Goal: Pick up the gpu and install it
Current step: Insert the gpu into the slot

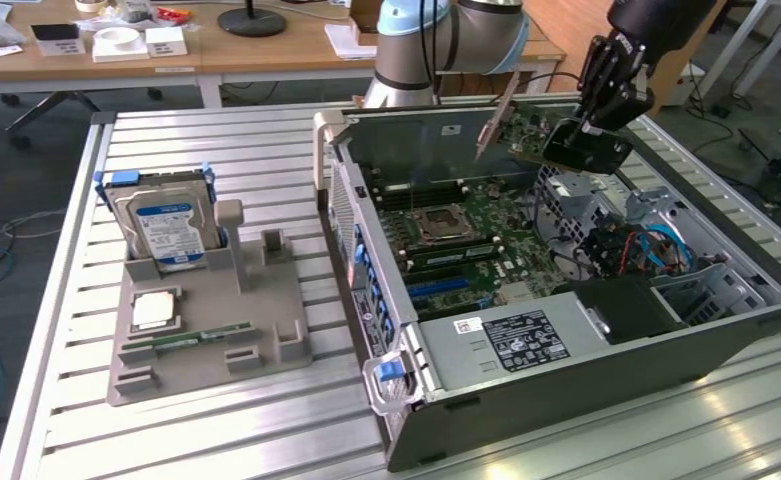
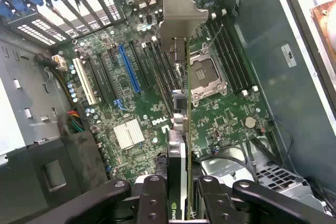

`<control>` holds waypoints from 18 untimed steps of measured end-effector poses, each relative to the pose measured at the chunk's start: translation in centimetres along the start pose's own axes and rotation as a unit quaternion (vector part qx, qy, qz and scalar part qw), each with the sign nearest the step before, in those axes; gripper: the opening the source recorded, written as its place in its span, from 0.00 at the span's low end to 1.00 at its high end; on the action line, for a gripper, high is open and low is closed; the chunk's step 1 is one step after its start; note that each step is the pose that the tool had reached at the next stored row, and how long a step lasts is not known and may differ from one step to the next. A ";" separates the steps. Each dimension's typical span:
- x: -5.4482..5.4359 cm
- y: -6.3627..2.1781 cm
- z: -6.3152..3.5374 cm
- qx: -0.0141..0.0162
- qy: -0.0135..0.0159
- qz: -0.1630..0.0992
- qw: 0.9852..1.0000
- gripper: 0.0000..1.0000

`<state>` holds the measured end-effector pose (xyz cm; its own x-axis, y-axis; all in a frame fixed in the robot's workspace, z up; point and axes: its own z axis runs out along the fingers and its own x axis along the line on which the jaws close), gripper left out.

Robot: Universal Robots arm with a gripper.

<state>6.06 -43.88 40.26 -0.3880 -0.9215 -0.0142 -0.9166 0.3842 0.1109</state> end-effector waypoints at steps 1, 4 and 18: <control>0.0 0.02 0.00 0.001 0.000 0.000 1.000 0.27; 0.0 0.07 0.01 0.003 -0.001 0.000 1.000 0.27; 0.1 0.12 0.01 0.006 -0.003 0.000 1.000 0.27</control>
<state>5.92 -43.88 40.26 -0.3879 -0.9215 -0.0193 -0.9179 0.3843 0.0987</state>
